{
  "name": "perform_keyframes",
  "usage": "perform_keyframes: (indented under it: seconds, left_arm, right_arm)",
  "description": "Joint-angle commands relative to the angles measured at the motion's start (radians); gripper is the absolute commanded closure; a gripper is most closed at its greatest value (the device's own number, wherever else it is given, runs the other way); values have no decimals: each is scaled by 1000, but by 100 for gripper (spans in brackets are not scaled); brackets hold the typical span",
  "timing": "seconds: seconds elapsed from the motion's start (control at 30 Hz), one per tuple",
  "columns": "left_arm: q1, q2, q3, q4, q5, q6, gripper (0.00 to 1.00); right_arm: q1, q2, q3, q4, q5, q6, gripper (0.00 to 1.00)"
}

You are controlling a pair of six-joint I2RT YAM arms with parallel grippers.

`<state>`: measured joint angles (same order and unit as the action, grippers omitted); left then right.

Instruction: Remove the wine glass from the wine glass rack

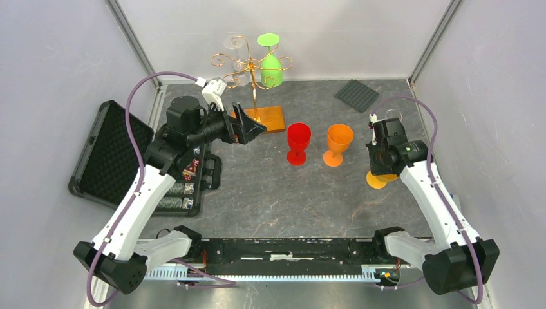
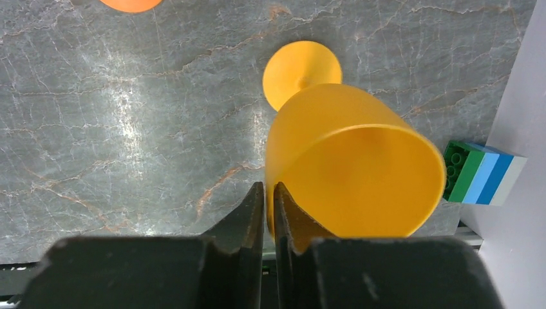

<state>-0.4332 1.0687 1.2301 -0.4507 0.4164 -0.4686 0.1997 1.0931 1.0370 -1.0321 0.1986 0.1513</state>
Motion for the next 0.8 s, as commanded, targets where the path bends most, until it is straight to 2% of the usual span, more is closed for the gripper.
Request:
perform_keyframes:
  seconds: [0.0, 0.43, 0.77]
  left_arm:
    - [7, -17, -4, 14, -7, 40, 0]
    - [6, -19, -3, 14, -11, 42, 0]
    - [7, -18, 15, -1, -27, 49, 0]
  right_arm:
    - [-5, -3, -8, 17, -8, -6, 84]
    - [-6, 49, 24, 9, 141, 13, 83]
    - [-6, 105, 111, 35, 188, 1, 63]
